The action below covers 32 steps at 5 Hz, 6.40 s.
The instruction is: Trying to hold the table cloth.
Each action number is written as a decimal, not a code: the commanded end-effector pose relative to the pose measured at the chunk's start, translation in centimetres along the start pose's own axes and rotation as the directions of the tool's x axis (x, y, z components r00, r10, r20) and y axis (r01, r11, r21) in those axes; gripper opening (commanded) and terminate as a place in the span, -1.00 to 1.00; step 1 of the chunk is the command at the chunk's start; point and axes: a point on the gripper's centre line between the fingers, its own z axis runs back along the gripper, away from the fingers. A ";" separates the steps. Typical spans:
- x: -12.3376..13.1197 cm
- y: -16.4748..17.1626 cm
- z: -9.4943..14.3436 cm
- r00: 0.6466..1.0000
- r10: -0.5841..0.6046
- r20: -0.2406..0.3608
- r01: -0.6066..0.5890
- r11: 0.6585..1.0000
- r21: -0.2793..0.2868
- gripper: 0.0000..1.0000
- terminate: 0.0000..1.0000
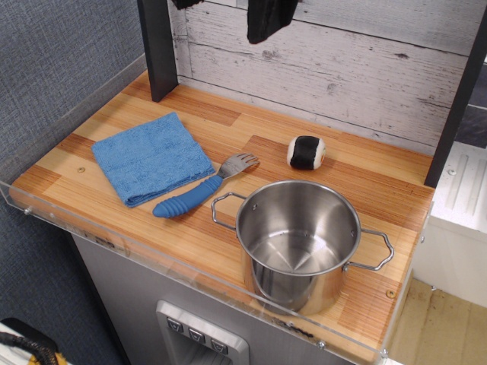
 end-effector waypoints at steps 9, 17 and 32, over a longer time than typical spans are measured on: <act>-1.9 16.3 -11.7 0.943 0.329 -0.040 -0.330 0.944 -0.003 1.00 -1.00; 1.9 14.5 -25.0 0.953 0.266 -0.143 -0.259 0.964 0.067 1.00 -1.00; 7.6 0.5 -15.6 0.998 -0.049 0.042 0.051 0.998 -0.040 1.00 -1.00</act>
